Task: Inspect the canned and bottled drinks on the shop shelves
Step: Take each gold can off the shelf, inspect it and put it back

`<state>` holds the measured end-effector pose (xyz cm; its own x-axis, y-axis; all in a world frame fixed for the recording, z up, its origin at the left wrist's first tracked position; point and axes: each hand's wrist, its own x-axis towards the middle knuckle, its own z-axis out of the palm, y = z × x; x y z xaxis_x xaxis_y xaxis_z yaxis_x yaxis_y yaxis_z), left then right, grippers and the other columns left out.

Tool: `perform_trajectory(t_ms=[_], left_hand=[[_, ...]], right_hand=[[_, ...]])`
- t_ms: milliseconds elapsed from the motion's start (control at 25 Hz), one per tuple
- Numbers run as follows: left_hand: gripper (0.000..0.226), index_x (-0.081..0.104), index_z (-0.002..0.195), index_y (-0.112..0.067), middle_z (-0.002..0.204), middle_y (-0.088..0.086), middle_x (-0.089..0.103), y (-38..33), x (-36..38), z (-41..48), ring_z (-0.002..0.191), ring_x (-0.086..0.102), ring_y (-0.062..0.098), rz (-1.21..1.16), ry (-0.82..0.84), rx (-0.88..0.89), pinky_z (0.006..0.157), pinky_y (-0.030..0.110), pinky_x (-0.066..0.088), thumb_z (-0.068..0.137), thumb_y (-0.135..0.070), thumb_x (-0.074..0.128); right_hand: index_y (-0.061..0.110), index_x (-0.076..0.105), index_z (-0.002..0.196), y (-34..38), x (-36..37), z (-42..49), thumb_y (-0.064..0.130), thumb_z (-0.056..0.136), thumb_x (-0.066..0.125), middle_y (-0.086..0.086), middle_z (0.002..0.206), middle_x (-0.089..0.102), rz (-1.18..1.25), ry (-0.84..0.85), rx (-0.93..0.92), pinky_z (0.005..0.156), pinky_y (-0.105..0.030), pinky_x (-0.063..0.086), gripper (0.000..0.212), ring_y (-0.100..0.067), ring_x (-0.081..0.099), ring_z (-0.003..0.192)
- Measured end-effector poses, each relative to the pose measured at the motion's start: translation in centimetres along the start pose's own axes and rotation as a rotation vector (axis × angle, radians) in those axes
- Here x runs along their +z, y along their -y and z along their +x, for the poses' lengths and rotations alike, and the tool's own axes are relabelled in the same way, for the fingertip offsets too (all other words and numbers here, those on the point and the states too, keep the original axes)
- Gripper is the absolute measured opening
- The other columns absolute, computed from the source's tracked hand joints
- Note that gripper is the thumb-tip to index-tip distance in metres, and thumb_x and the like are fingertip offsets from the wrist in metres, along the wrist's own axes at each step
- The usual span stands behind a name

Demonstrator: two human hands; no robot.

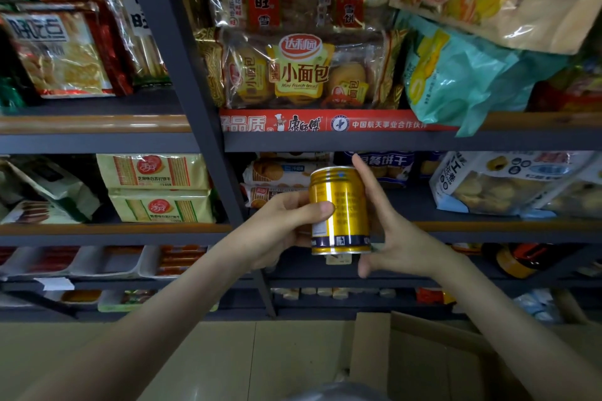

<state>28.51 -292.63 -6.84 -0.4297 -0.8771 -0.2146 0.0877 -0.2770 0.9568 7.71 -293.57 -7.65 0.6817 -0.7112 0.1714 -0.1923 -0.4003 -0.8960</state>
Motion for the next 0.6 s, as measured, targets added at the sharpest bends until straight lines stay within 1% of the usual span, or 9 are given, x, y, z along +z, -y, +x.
perform_trajectory(t_ms=[80,120,160,200,240,320,400,480,600], left_hand=[[0.072,0.059,0.119,-0.010,0.109,0.008,0.072,-0.6,-0.4,0.0,0.102,0.068,0.025,0.043,0.024,0.034,0.082,0.035,0.057,0.061,-0.044,0.084],[0.076,0.059,0.119,-0.010,0.107,0.006,0.072,-1.0,-0.6,0.0,0.100,0.069,0.024,0.065,0.033,0.050,0.081,0.034,0.057,0.058,-0.047,0.086],[0.075,0.060,0.117,-0.011,0.104,0.004,0.073,-1.3,-0.7,0.1,0.098,0.069,0.022,0.089,0.033,0.064,0.080,0.032,0.057,0.057,-0.047,0.087],[0.068,0.061,0.114,-0.013,0.101,0.003,0.073,-1.7,-0.7,0.2,0.094,0.070,0.020,0.109,0.024,0.076,0.077,0.030,0.057,0.058,-0.040,0.087],[0.057,0.063,0.111,-0.014,0.098,0.002,0.074,-2.1,-0.8,0.3,0.090,0.071,0.018,0.126,0.016,0.089,0.073,0.027,0.057,0.062,-0.032,0.085],[0.044,0.064,0.110,-0.017,0.100,0.001,0.074,-3.1,-0.9,0.2,0.092,0.071,0.016,0.209,0.002,0.122,0.074,0.023,0.055,0.069,-0.021,0.079],[0.045,0.066,0.112,-0.022,0.106,-0.002,0.074,-4.7,-0.9,-0.2,0.099,0.069,0.014,0.389,-0.012,0.189,0.084,0.024,0.053,0.070,-0.023,0.083],[0.051,0.065,0.116,-0.027,0.108,-0.009,0.073,-7.3,-0.4,-0.9,0.103,0.067,0.008,0.591,-0.028,0.277,0.093,0.025,0.051,0.070,-0.022,0.086],[0.065,0.057,0.128,-0.032,0.108,-0.018,0.070,-12.4,0.7,-2.0,0.104,0.063,-0.005,0.811,-0.129,0.474,0.094,0.020,0.050,0.069,-0.026,0.084]], right_hand=[[0.049,-0.002,0.148,0.1,0.0,0.1,0.057,0.066,0.075,0.003,0.161,0.001,0.161,0.021,-0.016,0.112,-0.039,0.033,0.113,-0.016,0.018,0.147],[0.044,0.003,0.150,0.1,0.0,0.3,0.056,0.068,0.075,0.000,0.160,0.010,0.210,0.019,-0.034,0.110,-0.045,0.037,0.110,-0.022,0.024,0.145],[0.040,0.010,0.149,0.4,0.0,0.5,0.054,0.071,0.075,0.000,0.156,0.021,0.236,-0.004,-0.038,0.105,-0.044,0.042,0.103,-0.022,0.033,0.141],[0.040,0.017,0.145,0.6,0.0,0.9,0.051,0.073,0.074,0.001,0.149,0.031,0.255,-0.042,-0.024,0.099,-0.038,0.047,0.093,-0.018,0.042,0.135],[0.041,0.024,0.140,0.9,0.0,1.2,0.047,0.074,0.075,0.002,0.142,0.037,0.265,-0.079,-0.004,0.094,-0.033,0.049,0.084,-0.016,0.047,0.129],[0.042,0.031,0.133,1.5,-0.3,1.6,0.042,0.074,0.077,0.000,0.136,0.040,0.249,-0.119,0.022,0.091,-0.031,0.050,0.074,-0.015,0.050,0.125],[0.037,0.033,0.134,2.8,-1.2,1.9,0.041,0.076,0.075,0.002,0.136,0.043,0.203,-0.110,0.028,0.093,-0.032,0.049,0.072,-0.015,0.050,0.125],[0.035,0.033,0.138,5.3,-2.7,2.3,0.046,0.081,0.069,0.013,0.135,0.047,0.103,-0.086,0.034,0.097,-0.030,0.047,0.069,-0.011,0.050,0.125],[0.046,0.031,0.136,11.1,-5.6,3.8,0.062,0.076,0.063,0.028,0.130,0.048,-0.282,-0.155,-0.016,0.095,-0.019,0.044,0.070,0.006,0.050,0.119]])
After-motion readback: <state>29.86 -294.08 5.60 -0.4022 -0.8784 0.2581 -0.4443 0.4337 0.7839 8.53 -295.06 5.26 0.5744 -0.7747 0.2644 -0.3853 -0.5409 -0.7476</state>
